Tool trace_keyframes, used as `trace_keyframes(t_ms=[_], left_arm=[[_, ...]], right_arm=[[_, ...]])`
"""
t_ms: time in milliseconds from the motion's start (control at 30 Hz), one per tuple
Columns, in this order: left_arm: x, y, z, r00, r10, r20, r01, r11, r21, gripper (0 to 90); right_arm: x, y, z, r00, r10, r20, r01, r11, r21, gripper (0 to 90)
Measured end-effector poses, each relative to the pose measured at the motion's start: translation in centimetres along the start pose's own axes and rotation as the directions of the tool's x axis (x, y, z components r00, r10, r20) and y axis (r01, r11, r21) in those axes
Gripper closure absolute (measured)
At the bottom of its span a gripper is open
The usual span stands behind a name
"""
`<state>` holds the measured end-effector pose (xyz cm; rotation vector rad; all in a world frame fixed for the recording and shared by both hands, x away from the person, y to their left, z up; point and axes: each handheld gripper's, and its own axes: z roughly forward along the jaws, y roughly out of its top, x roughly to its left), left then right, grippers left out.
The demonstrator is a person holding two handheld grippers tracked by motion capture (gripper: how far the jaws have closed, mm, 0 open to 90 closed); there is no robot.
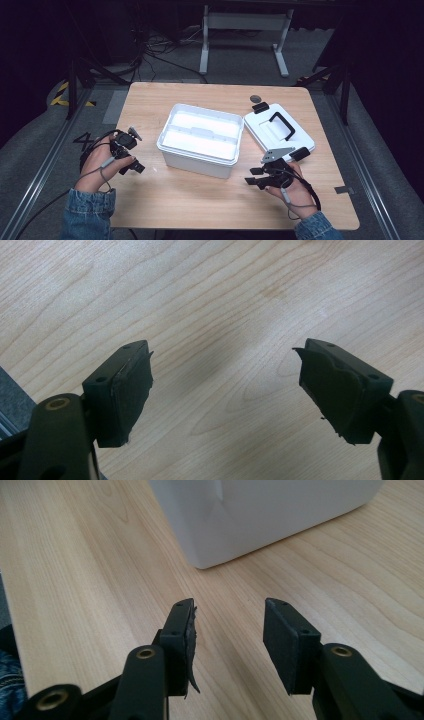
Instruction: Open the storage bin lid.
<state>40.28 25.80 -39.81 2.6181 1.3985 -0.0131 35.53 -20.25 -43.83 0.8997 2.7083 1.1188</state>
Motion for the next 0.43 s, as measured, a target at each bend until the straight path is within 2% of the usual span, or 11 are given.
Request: trace_keyframes(t_ms=[100,200,433], left_arm=[[0.2,0.0,-0.1,0.9999,0.013,-0.004,-0.013,0.9999,0.002,22.0],[0.1,0.0,0.0,1.0000,0.005,0.002,-0.005,1.0000,0.001,21.9],[0.1,0.1,0.0,1.0000,0.003,0.003,-0.003,1.0000,-0.003,21.8]], right_arm=[[-0.1,-0.5,0.9,0.9998,-0.013,-0.014,0.013,0.9998,-0.013,56.6],[-0.1,-0.7,1.4,0.9997,-0.012,-0.022,0.012,0.9999,-0.004,56.1],[0.1,-1.0,1.9,0.9997,-0.023,-0.003,0.023,0.9997,0.007,55.8]])
